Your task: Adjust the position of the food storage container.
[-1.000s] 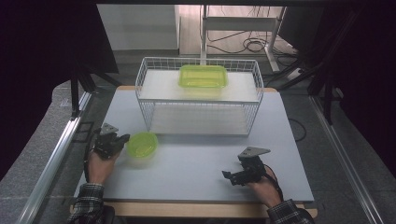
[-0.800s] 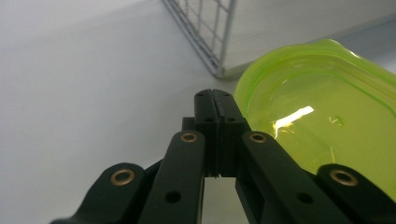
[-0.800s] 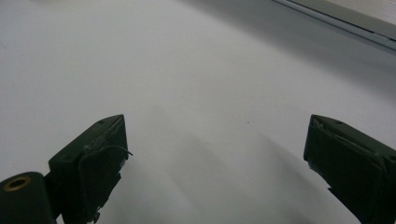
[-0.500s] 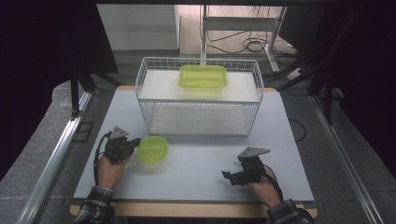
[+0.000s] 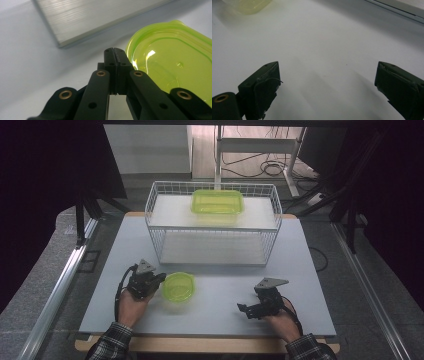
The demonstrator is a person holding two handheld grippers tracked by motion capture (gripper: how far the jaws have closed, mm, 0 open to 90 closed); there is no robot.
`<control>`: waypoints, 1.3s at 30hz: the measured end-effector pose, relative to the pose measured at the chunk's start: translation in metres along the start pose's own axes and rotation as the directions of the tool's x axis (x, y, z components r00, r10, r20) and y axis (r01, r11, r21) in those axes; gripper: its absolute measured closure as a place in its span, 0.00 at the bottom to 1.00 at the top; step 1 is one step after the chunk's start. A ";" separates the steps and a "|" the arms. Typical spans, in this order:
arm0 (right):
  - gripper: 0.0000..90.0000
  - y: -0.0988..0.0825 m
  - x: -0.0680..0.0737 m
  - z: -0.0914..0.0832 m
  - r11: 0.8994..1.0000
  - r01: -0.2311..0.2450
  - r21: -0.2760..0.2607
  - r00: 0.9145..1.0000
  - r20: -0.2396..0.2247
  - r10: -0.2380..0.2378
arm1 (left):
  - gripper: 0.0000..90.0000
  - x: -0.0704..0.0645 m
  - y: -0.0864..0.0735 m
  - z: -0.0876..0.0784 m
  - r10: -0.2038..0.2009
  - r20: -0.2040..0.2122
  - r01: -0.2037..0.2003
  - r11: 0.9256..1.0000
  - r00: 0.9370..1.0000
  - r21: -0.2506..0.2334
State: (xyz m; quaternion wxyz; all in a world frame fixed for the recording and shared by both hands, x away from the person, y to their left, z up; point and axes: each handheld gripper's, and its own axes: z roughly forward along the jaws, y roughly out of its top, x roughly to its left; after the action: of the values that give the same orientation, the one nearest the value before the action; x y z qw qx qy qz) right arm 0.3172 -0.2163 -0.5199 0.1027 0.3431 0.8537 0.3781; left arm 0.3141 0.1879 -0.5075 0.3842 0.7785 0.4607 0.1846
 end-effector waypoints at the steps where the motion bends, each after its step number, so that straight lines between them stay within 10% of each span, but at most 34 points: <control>1: 0.07 0.000 0.000 0.000 1.000 0.000 -0.001 1.000 0.000 0.000 | 0.99 0.000 0.000 -0.001 0.000 -0.004 0.000 1.000 1.000 0.000; 6: 0.07 0.000 -0.001 -0.001 1.000 -0.004 -0.003 1.000 0.001 0.004 | 0.98 0.003 -0.008 -0.007 0.002 -0.036 -0.002 1.000 0.999 0.012; 17: 0.07 0.000 0.000 0.000 1.000 0.002 0.000 1.000 -0.002 -0.002 | 0.99 -0.013 -0.025 0.004 0.018 0.087 -0.030 0.989 0.996 0.142; 39: 0.07 0.000 0.001 0.003 1.000 0.014 0.007 1.000 -0.008 -0.014 | 0.99 -0.064 -0.005 0.035 0.110 0.208 -0.138 0.983 0.972 0.124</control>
State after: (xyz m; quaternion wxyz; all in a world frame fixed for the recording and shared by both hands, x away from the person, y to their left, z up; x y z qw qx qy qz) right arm 0.3176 -0.2138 -0.5222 0.1008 0.3361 0.8577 0.3759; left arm 0.3015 0.1195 -0.5297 0.3618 0.8449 0.3819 0.0970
